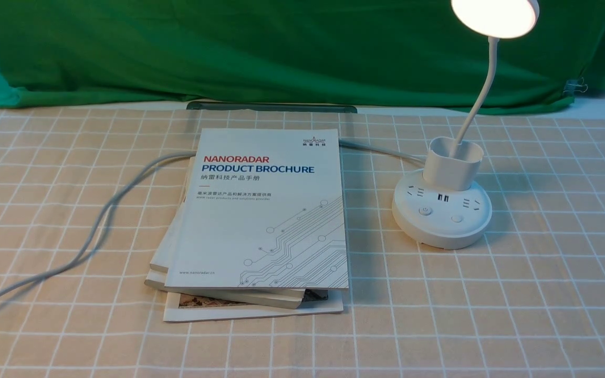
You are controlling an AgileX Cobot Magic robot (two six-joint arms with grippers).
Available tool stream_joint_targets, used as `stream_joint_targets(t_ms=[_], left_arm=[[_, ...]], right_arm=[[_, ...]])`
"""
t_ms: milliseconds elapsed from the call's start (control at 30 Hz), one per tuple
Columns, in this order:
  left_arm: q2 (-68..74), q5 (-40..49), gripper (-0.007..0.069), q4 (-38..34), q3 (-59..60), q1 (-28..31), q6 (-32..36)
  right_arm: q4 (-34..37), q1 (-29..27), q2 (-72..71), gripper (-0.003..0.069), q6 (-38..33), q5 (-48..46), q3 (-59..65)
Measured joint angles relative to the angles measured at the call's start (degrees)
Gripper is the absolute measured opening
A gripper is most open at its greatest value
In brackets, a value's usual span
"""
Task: Turn on the table lamp on the light coffee tablecloth with your hand.
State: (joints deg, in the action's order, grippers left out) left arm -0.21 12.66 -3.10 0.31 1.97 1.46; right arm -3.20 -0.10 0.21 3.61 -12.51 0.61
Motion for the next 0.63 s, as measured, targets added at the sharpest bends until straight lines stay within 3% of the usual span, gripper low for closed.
stream_joint_targets(t_ms=[633], left_arm=[[0.00,0.00,0.0021,0.00,0.00,0.00,0.06]], right_arm=[[0.00,0.00,0.00,0.0235,0.00,0.00,0.00]])
